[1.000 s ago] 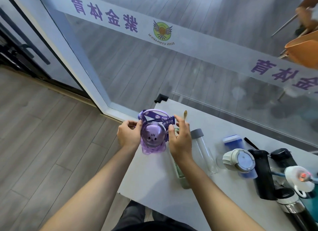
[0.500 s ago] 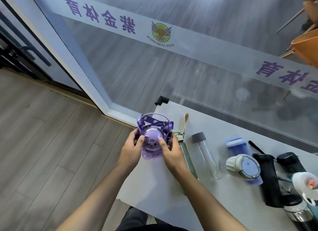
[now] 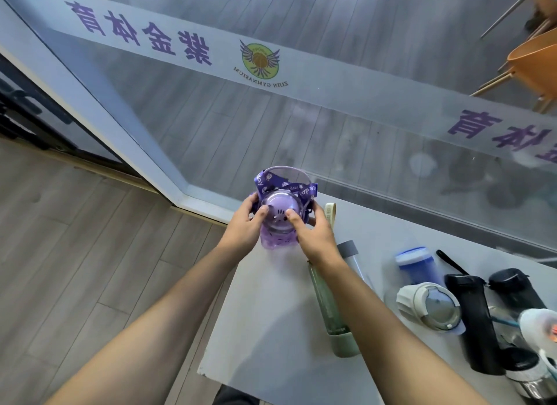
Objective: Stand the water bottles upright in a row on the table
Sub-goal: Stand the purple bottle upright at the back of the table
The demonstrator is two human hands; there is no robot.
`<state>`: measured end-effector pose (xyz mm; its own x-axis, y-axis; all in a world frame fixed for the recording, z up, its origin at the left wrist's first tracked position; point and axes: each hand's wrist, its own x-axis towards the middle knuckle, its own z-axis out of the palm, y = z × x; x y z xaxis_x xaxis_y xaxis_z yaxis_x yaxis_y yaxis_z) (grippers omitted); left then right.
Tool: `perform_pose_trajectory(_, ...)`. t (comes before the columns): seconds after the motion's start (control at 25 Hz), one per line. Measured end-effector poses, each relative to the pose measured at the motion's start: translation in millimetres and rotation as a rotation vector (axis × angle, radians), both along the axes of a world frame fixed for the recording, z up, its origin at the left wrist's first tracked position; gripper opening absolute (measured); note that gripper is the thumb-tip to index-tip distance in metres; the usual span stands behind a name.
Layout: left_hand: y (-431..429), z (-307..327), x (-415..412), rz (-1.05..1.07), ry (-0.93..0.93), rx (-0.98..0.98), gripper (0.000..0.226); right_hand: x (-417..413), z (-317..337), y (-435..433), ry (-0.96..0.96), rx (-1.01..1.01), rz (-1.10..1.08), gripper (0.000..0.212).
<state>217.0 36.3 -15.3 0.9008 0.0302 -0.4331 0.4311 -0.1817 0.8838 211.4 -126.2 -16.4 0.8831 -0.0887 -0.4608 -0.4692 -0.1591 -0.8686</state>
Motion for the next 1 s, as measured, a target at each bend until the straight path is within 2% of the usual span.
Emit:
perform_pose_trajectory(0.4, -25.9, 6.4, 48.9, -0.092, -0.054, -0.007, 0.032, 36.9, -3.8, -21.8, -0.005, 0.007, -0.094, 0.056)
perform_pose_trajectory(0.8, -23.7, -0.2, 54.1, -0.13, -0.059, -0.009, 0.042, 40.0, -3.6, -21.7, 0.024, -0.026, -0.087, 0.06)
perform_pose_trajectory(1.0, -18.7, -7.9, 36.5, -0.037, -0.073, 0.072, 0.046, 29.8, -3.5, -26.6, 0.073, -0.095, -0.097, 0.067)
